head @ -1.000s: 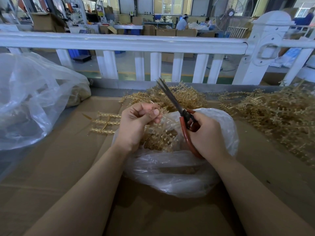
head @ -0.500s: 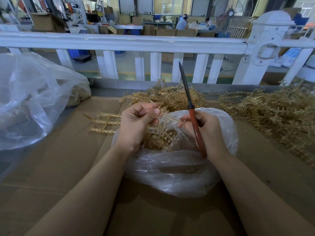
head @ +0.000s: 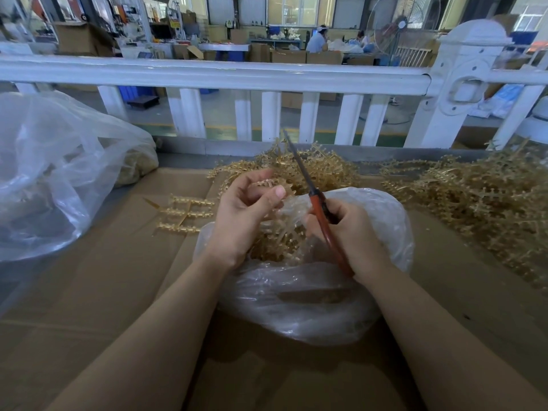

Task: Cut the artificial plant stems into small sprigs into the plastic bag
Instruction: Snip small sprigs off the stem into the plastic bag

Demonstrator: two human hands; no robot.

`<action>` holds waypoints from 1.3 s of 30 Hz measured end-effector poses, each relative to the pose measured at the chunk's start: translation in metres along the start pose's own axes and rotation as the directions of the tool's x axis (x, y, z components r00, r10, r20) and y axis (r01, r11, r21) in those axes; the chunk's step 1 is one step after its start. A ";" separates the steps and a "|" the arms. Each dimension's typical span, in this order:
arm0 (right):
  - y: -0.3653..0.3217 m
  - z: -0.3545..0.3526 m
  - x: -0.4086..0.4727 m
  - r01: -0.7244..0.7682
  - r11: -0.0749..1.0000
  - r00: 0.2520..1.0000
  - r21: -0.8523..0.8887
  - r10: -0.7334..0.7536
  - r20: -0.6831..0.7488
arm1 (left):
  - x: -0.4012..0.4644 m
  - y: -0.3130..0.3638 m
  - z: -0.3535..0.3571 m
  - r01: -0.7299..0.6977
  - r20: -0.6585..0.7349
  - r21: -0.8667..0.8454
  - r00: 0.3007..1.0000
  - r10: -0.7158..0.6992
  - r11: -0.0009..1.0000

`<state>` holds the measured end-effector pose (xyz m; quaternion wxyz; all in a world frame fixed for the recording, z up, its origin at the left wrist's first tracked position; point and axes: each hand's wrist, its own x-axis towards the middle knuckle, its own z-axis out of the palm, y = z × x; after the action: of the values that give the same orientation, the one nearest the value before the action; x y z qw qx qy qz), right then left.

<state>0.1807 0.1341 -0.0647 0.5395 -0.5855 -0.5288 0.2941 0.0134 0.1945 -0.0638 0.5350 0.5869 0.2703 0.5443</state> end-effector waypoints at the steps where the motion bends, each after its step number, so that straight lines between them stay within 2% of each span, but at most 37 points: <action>1: 0.000 -0.001 0.001 -0.022 0.997 0.999 0.069 0.024 -0.022 | 0.001 -0.001 -0.001 0.042 0.000 0.008 0.999 -0.042 0.999; 4: -0.005 -0.006 0.001 -0.012 0.961 0.999 0.277 0.025 -0.042 | 0.002 -0.003 -0.003 0.143 0.045 0.063 0.988 -0.146 0.988; 9: -0.010 -0.010 0.000 -0.037 0.879 0.997 0.475 0.064 -0.041 | -0.003 0.002 0.002 0.157 0.131 0.314 0.970 -0.206 0.936; 12: -0.013 -0.009 -0.003 -0.022 0.890 0.998 0.456 0.045 -0.039 | -0.006 0.007 0.006 0.084 0.157 0.379 0.976 -0.153 0.921; 15: -0.016 -0.005 -0.004 -0.029 0.898 0.998 0.440 0.049 -0.035 | -0.008 0.009 0.007 0.020 0.192 0.331 0.977 -0.088 0.943; 22: -0.017 0.000 -0.005 -0.044 0.900 0.998 0.434 0.061 -0.024 | -0.009 0.008 0.010 -0.028 0.260 0.445 0.961 -0.099 0.895; 27: -0.010 -0.002 -0.004 0.023 0.920 1.000 0.392 -0.022 -0.005 | -0.007 0.002 0.005 0.004 0.183 0.248 0.982 -0.051 0.969; 30: -0.008 0.000 -0.003 0.021 0.935 0.999 0.353 -0.033 0.028 | -0.006 0.000 0.004 -0.001 0.147 0.202 0.989 -0.029 0.979; 36: -0.007 0.000 -0.002 0.026 0.938 0.999 0.345 -0.041 0.035 | -0.004 -0.003 0.004 -0.016 0.198 0.167 0.980 -0.017 0.986; 39: -0.006 0.001 -0.002 0.028 0.958 0.999 0.287 -0.031 0.006 | -0.005 -0.001 0.004 -0.017 0.270 0.111 0.963 -0.014 0.994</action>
<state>0.1778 0.1318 -0.0597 0.6201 -0.4916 -0.4921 0.3627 0.0160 0.1891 -0.0664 0.5325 0.6852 0.2244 0.4433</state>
